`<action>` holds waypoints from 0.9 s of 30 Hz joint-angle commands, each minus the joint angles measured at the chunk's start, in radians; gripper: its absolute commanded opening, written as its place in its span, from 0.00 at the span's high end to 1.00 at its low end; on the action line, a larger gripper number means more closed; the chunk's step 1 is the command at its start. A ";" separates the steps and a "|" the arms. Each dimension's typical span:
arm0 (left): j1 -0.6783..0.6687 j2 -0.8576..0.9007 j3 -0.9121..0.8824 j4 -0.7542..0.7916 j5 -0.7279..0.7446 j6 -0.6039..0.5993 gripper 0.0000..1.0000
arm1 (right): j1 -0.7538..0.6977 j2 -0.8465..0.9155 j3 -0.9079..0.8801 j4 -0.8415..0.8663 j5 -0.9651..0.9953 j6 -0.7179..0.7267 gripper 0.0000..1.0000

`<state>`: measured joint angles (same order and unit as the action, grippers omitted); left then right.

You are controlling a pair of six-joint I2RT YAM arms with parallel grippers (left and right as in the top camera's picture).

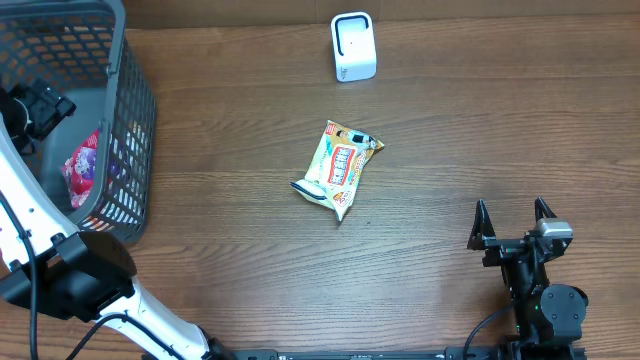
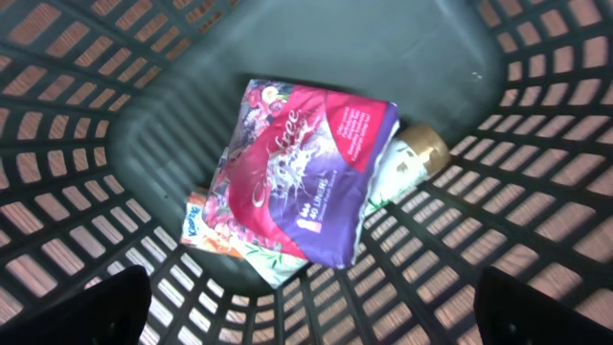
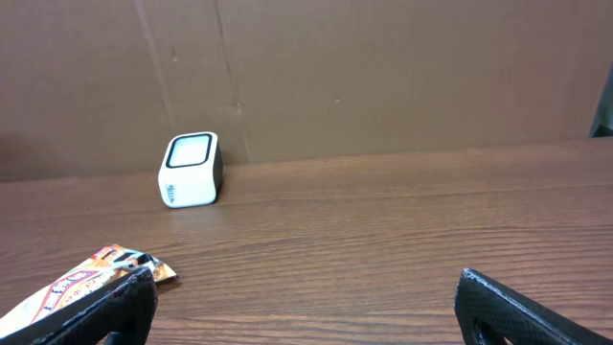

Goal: Scan the item barcode
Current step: 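Reach the left gripper into the basket and grasp the pink-purple pack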

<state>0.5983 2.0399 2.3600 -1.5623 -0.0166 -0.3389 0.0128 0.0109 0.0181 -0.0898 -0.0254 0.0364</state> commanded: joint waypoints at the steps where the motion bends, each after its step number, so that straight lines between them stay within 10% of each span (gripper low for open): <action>1: 0.022 0.000 -0.065 0.035 -0.022 -0.006 0.00 | -0.002 -0.008 -0.010 0.006 0.005 -0.003 0.00; 27: 0.108 0.000 -0.362 0.181 0.050 0.016 0.00 | -0.002 -0.008 -0.010 0.006 0.005 -0.003 0.00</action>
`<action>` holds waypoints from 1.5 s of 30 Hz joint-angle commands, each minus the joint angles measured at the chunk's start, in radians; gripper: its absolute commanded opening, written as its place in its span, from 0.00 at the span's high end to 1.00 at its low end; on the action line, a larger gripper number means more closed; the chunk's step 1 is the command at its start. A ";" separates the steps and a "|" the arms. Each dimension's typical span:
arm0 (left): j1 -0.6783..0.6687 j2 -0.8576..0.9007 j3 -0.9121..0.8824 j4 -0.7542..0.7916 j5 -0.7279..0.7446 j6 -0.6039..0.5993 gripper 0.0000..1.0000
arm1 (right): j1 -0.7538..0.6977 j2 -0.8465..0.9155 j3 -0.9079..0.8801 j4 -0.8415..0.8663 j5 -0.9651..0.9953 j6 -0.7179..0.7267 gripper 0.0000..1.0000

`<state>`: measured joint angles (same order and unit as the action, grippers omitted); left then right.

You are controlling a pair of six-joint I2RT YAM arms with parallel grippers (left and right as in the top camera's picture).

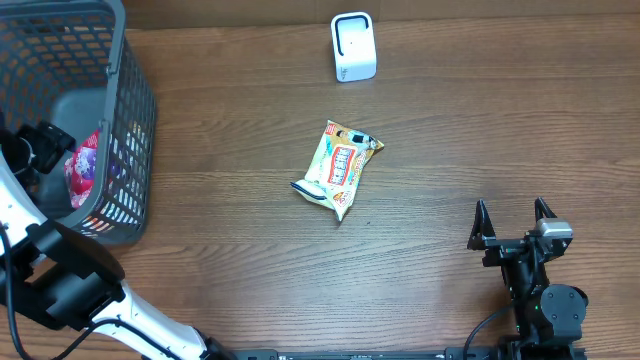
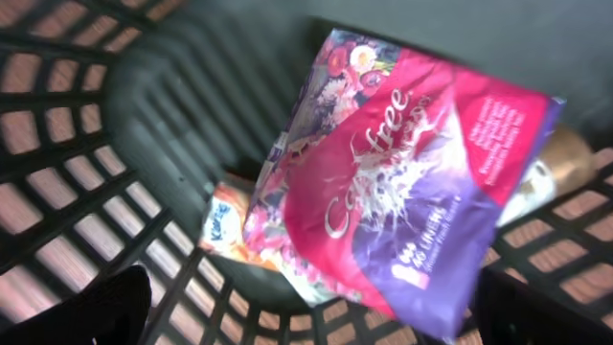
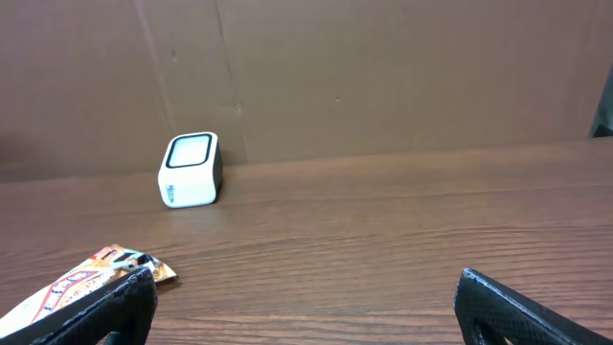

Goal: Scan the item barcode
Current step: 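Reach the left gripper into the basket and grasp the pink-purple pack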

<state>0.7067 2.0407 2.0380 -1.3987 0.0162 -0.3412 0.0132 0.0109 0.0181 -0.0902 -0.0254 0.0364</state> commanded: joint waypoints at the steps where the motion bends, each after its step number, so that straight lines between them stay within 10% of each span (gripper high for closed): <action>1: 0.000 0.000 -0.056 0.029 0.033 0.031 0.00 | -0.002 -0.008 -0.010 0.006 0.005 -0.003 0.00; 13: -0.089 0.000 -0.240 0.209 0.198 0.159 0.03 | -0.002 -0.008 -0.010 0.006 0.005 -0.003 0.00; 25: -0.116 0.000 -0.301 0.230 -0.009 0.109 0.18 | -0.002 -0.008 -0.010 0.006 0.006 -0.003 0.00; 29: -0.116 0.000 -0.370 0.271 -0.011 0.109 0.39 | -0.002 -0.008 -0.010 0.006 0.005 -0.003 0.00; 35: -0.112 -0.001 -0.334 0.263 -0.027 0.108 0.96 | -0.002 -0.008 -0.010 0.006 0.006 -0.003 0.00; 45: -0.111 -0.017 -0.031 0.026 -0.026 0.109 0.96 | -0.002 -0.008 -0.010 0.006 0.006 -0.003 0.00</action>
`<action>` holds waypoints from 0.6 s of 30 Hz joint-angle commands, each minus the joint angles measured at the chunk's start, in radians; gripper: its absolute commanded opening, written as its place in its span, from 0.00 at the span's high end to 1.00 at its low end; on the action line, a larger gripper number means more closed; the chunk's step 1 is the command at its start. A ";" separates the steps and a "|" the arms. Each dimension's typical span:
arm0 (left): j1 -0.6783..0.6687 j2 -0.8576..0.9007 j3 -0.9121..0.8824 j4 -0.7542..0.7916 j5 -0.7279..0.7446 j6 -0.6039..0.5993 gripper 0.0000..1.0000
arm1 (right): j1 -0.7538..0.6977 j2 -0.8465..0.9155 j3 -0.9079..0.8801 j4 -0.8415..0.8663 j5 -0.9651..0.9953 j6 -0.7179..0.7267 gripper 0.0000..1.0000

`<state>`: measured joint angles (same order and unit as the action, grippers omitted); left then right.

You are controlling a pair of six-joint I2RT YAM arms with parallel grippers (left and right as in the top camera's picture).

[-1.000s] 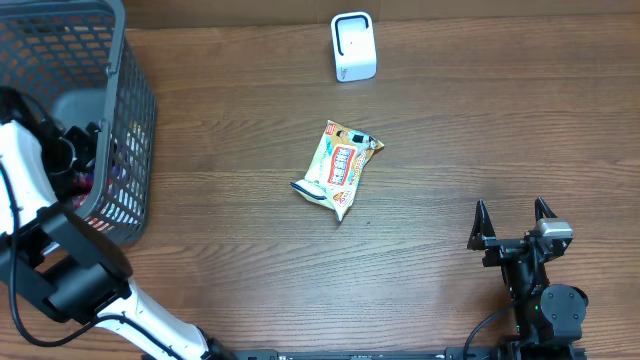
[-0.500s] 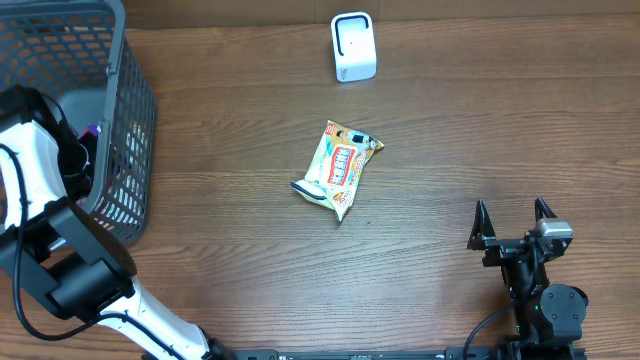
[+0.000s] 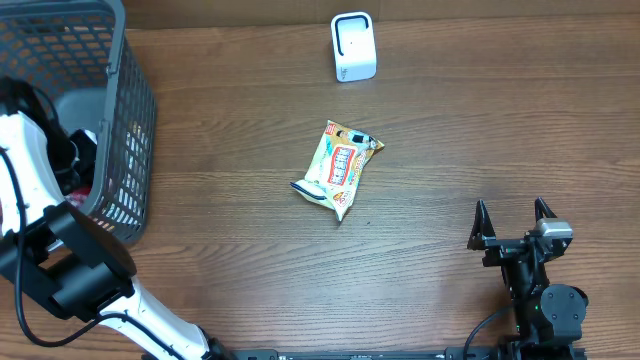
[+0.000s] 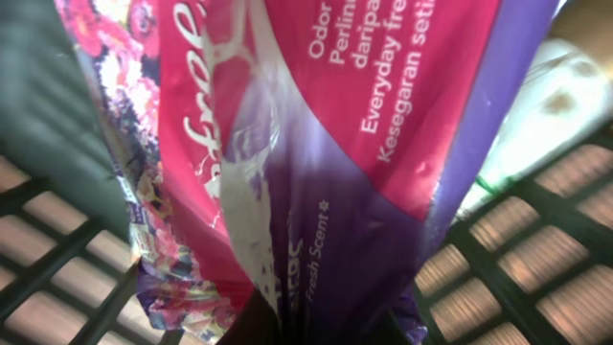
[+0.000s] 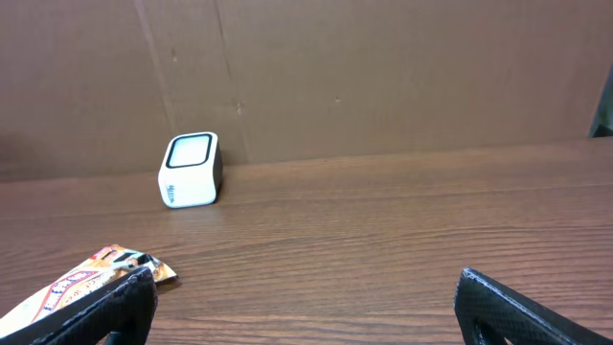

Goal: Scan the item barcode
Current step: 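Reach the left gripper into the basket and grasp the pink-purple pack, then carry the pink-purple pack out and set it left of the yellow packet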

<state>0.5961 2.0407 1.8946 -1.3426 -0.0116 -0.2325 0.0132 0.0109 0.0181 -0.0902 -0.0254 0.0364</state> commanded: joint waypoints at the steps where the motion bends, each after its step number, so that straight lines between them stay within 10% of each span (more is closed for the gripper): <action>1: 0.000 -0.027 0.146 -0.046 0.010 0.000 0.96 | -0.002 -0.008 -0.010 0.006 0.005 -0.003 0.00; 18: -0.002 -0.405 0.343 -0.071 0.326 0.001 0.96 | -0.002 -0.008 -0.010 0.006 0.005 -0.003 0.00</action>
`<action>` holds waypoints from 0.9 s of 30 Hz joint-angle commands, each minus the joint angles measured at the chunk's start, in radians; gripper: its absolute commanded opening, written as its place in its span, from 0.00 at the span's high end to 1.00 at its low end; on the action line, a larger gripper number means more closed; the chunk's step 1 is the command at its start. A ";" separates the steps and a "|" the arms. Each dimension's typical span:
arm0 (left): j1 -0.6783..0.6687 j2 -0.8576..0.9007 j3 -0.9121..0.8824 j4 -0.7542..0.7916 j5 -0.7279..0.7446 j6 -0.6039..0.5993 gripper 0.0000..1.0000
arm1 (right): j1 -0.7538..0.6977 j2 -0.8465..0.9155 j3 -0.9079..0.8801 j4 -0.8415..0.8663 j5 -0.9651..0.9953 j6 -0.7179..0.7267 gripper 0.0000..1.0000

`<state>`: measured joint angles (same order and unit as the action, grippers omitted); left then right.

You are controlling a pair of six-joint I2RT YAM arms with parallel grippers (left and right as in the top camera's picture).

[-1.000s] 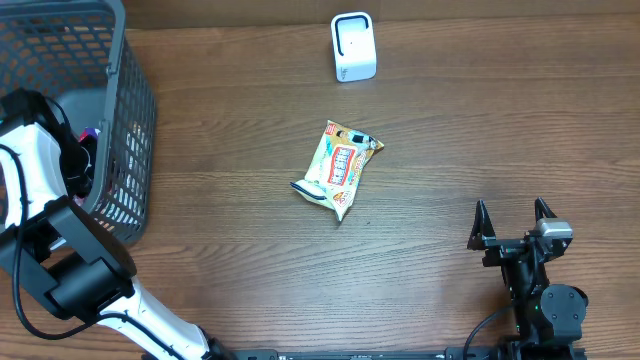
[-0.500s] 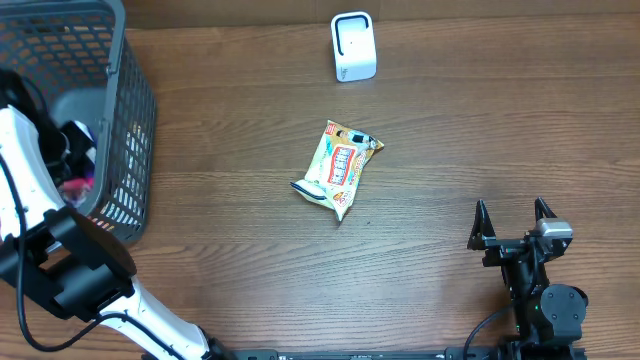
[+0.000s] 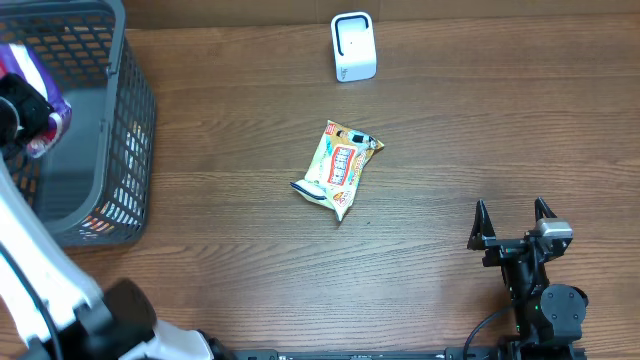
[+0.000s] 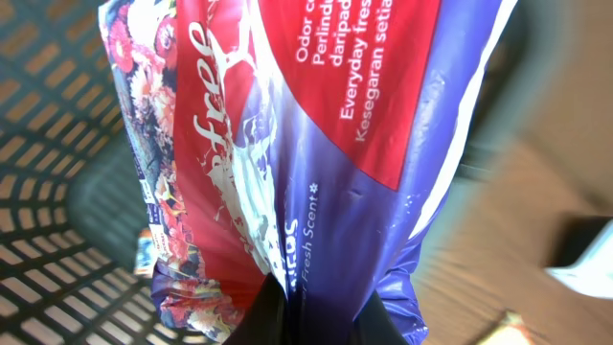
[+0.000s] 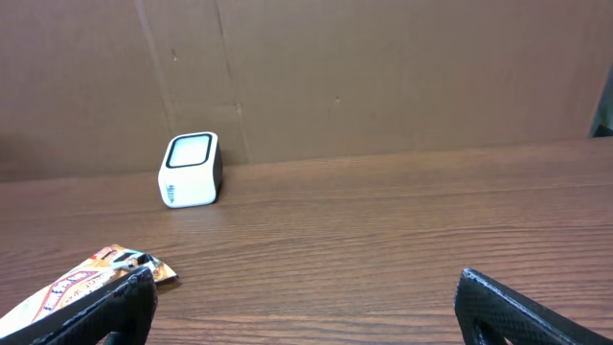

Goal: Scan the item barcode
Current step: 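Carry the pink-purple pack out and set it left of the yellow packet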

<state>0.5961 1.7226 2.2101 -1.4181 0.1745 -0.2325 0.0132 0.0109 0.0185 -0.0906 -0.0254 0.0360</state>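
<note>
My left gripper (image 4: pixel 321 316) is shut on a pink and purple pack (image 4: pixel 306 125), which hangs lifted above the grey basket (image 3: pixel 110 150). In the overhead view the pack (image 3: pixel 45 110) shows beside the gripper over the basket's left part. The white barcode scanner (image 3: pixel 353 46) stands at the table's far edge, also in the right wrist view as the scanner (image 5: pixel 191 169). My right gripper (image 5: pixel 306 307) is open and empty near the front right, seen from above as the right gripper (image 3: pixel 510 225).
A yellow snack packet (image 3: pixel 340 168) lies in the middle of the table, its corner visible as the packet (image 5: pixel 86 278) by my right finger. A small orange packet (image 4: pixel 148 249) remains in the basket bottom. A brown cardboard wall (image 5: pixel 383 67) stands behind the scanner.
The left gripper, shut on the pack low in the basket, has risen; the pack now hangs clear above the basket floor, with table wood showing beside it. The right arm is unchanged.
The left gripper was open above the pack lying in the basket, then closer over it. Then it was shut on the pack's edge down in the basket. Now it holds the pack lifted over the basket. The right gripper stayed open and still.
</note>
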 commanded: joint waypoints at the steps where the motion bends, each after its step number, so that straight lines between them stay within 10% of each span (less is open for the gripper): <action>1: -0.002 -0.108 0.027 0.005 0.175 0.002 0.96 | -0.002 -0.008 -0.010 0.006 0.005 -0.003 0.00; 15: -0.292 -0.210 -0.014 -0.075 0.321 0.053 0.96 | -0.002 -0.008 -0.010 0.006 0.005 -0.003 0.00; 27: -0.723 -0.204 -0.495 0.087 -0.095 -0.096 0.96 | -0.002 -0.008 -0.010 0.006 0.005 -0.003 0.00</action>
<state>-0.0612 1.5150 1.8282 -1.3865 0.2348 -0.2665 0.0132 0.0109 0.0185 -0.0898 -0.0254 0.0368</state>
